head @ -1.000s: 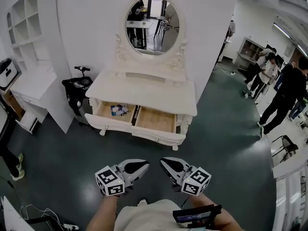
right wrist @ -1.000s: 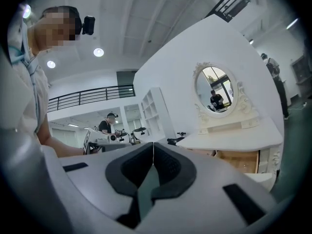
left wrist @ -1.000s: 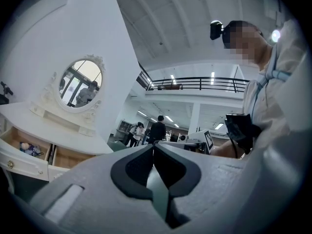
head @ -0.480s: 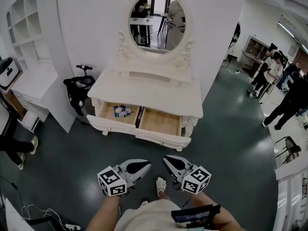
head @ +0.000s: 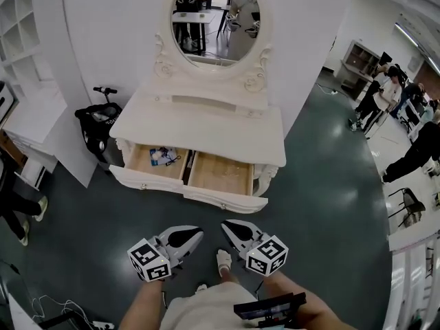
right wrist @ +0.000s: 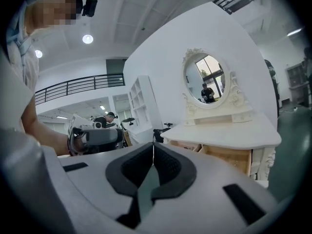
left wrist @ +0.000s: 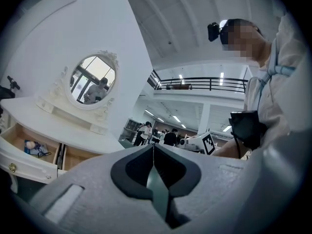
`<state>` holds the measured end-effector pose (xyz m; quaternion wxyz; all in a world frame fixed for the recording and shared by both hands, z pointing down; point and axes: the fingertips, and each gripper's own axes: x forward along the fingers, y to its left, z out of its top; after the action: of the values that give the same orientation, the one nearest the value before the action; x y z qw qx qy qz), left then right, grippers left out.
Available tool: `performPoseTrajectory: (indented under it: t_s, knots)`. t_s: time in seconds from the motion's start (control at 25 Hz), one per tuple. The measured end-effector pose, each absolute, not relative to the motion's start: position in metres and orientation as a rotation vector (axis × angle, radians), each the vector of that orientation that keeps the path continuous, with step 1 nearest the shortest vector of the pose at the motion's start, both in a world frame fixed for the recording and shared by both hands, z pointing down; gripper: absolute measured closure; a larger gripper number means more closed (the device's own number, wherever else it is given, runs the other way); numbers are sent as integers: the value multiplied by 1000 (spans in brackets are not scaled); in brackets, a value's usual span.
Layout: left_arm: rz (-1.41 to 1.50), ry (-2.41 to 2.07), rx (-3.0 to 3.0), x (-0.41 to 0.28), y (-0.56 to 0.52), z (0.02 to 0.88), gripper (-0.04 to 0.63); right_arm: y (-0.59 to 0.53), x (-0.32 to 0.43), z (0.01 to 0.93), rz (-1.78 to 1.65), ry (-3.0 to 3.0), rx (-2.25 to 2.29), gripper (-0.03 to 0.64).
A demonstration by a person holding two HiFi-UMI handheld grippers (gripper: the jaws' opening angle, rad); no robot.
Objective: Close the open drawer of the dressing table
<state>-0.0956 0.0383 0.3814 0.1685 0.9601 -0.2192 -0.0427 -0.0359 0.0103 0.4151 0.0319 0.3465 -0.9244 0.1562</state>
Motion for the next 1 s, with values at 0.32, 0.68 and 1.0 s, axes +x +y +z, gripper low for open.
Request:
performPoseTrajectory:
  t_s: [0.32,0.68,1.0]
  knots:
    - [-70,-631,2680,-88,6,422,584,-19,-28,463,494,-2743,1124,600]
    - [-48,-638,2598,-71,-12,462,584,-54,7,563,606,-2486,1330,600]
    - [-17,-647,2565,-65,-30,484,584,-81,13,608,537,-2397,1313,600]
